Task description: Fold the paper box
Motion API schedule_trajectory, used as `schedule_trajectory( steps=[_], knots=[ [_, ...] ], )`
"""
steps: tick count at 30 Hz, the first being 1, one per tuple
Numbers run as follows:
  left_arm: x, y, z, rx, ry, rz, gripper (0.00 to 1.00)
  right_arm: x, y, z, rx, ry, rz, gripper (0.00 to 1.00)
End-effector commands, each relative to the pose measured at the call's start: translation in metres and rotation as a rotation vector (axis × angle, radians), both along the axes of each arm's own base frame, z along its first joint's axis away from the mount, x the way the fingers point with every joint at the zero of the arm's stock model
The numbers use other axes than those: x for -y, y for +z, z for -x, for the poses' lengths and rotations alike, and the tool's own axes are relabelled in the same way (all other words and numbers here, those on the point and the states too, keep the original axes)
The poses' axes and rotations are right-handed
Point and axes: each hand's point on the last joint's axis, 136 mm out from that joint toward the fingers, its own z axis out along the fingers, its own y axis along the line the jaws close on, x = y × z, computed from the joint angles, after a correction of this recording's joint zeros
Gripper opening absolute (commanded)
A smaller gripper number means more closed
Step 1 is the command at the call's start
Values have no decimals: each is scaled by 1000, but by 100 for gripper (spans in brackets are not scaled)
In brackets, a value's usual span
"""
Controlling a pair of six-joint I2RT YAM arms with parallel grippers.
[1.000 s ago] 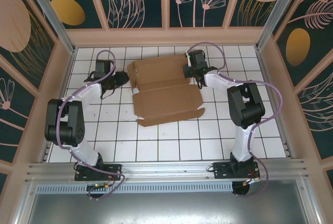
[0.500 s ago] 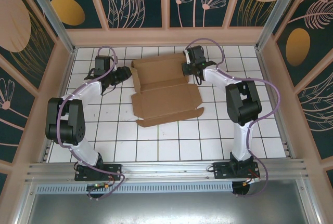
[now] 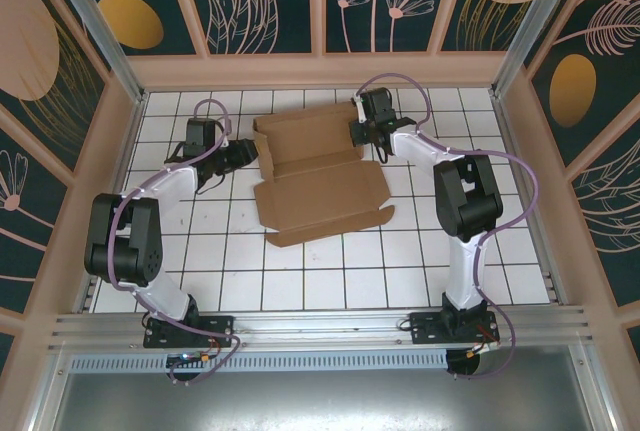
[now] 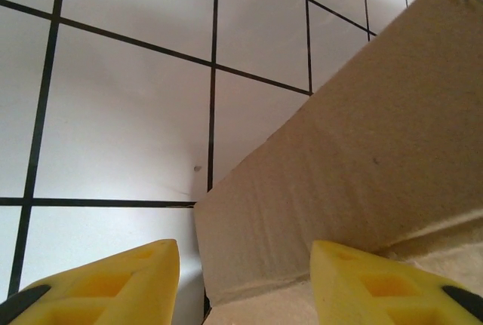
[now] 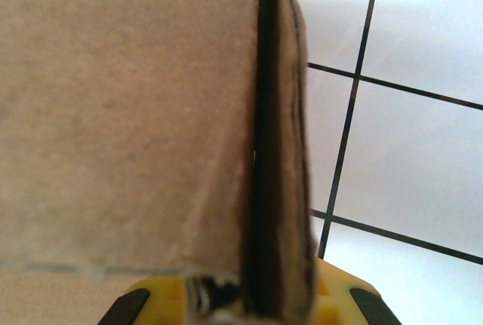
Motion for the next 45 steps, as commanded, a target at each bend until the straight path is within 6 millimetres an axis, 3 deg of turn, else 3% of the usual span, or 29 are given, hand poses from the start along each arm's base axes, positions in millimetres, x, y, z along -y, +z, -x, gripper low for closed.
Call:
schedule_trajectory(
  steps=[1, 8, 19, 37, 44, 45],
  knots=[
    [2, 10, -7, 54, -27, -25, 49, 6, -60, 31, -191, 27, 54, 0],
    [24, 29, -8, 133, -102, -38, 51, 7, -61, 33, -189, 27, 57, 0],
    [28, 32, -7, 159, -128, -31, 60, 9, -65, 35, -188, 24, 58, 0],
    [26, 27, 12, 158, -116, -18, 56, 14, -68, 33, -191, 6, 63, 0],
    [23, 15, -3, 132, -95, -53, 62, 9, -62, 36, -179, 20, 56, 0],
    [25, 26, -13, 156, -91, -54, 63, 9, -61, 36, -176, 20, 55, 0]
  ],
)
